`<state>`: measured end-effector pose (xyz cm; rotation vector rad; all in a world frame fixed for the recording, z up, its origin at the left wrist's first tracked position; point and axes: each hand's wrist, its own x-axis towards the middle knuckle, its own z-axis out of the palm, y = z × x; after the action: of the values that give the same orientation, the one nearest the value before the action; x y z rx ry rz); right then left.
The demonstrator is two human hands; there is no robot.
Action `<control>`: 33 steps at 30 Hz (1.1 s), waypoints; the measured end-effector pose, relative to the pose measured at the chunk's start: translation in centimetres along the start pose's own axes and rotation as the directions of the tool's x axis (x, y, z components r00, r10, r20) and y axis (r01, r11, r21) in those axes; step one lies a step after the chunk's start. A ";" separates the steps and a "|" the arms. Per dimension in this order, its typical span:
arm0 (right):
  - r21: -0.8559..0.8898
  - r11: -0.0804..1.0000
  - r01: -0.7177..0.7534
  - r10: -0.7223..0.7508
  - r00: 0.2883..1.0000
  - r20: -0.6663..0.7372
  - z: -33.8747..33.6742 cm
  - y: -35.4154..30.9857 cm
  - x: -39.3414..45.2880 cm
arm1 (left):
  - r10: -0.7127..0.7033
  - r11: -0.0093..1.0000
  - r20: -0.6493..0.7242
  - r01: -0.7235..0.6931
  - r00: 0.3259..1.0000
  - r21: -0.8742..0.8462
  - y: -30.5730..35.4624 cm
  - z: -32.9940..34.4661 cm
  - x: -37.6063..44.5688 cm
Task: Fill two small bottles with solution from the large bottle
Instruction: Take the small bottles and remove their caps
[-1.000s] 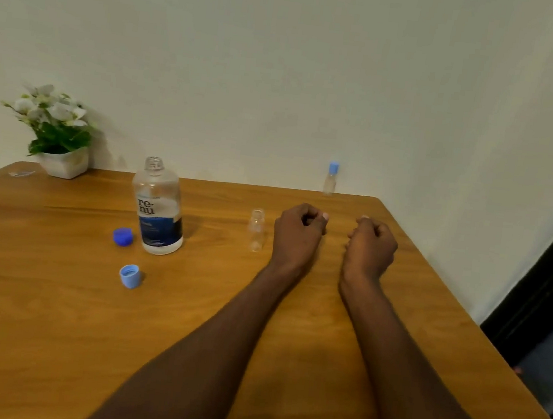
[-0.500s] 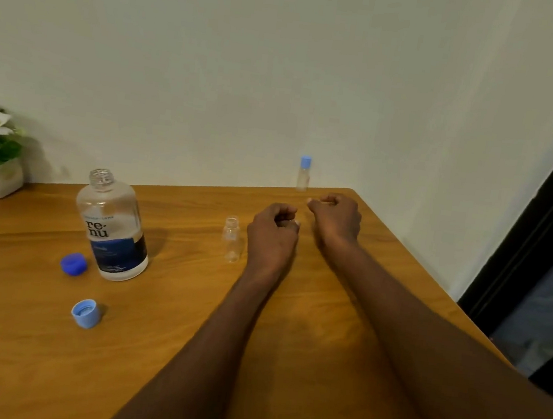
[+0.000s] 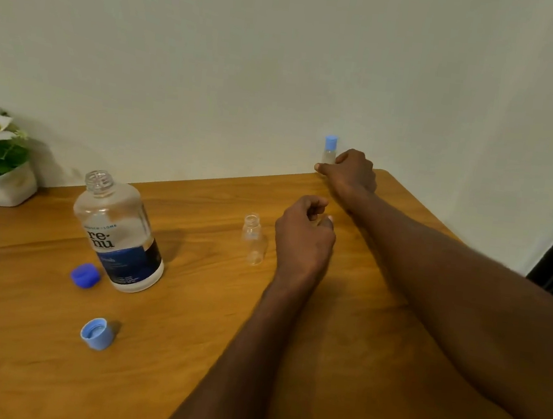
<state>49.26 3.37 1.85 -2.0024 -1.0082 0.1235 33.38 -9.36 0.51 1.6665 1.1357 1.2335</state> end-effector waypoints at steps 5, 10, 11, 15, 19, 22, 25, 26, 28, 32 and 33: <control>0.233 0.972 -0.015 0.012 1.000 0.015 -0.4 0.7 -0.6 | 0.014 1.000 -0.017 -0.014 1.000 -0.013 -0.1 -0.1 0.1; 0.618 0.774 -0.137 0.051 0.986 0.156 -4.9 1.1 -6.6 | 0.030 0.999 -0.027 -0.030 0.999 -0.028 0.4 -0.2 -0.2; 0.661 0.731 -0.169 0.057 0.981 0.188 -6.2 1.5 -8.3 | 0.029 0.999 -0.026 -0.030 0.999 -0.027 0.7 -0.2 -0.4; 0.713 0.651 -0.259 0.056 0.954 0.295 -10.8 3.1 -14.1 | 0.018 0.995 -0.031 -0.021 0.999 -0.097 1.6 -0.4 -1.6; 0.751 0.581 -0.314 -0.098 0.889 0.448 -14.0 4.6 -18.0 | -0.112 0.892 0.060 0.127 0.992 -0.434 3.3 -1.3 -4.8; 0.727 0.601 -0.331 -0.148 0.848 0.509 -14.5 5.4 -19.4 | -0.171 0.800 0.164 0.234 0.972 -0.553 3.7 -1.8 -7.3; 0.695 0.653 -0.301 -0.207 0.812 0.546 -14.7 5.3 -20.0 | -0.217 0.724 0.205 0.298 0.954 -0.622 3.3 -2.6 -8.8; 0.685 0.668 -0.291 -0.223 0.800 0.557 -14.8 5.3 -20.1 | -0.237 0.697 0.211 0.317 0.948 -0.643 3.2 -2.7 -8.9; 0.660 0.705 -0.260 -0.251 0.779 0.575 -14.9 4.9 -20.2 | -0.262 0.656 0.214 0.337 0.941 -0.676 3.1 -3.1 -8.5; 0.619 0.757 -0.208 -0.274 0.759 0.591 -14.9 4.5 -20.4 | -0.273 0.583 0.220 0.343 0.937 -0.737 3.6 -3.4 -7.6; 0.615 0.760 -0.209 -0.269 0.761 0.591 -14.9 4.5 -20.4 | -0.288 0.553 0.223 0.351 0.931 -0.756 3.6 -3.5 -7.5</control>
<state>44.79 -21.87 2.24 -1.2658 -1.1991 1.0885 29.74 -17.41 2.50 0.7633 0.6299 1.1630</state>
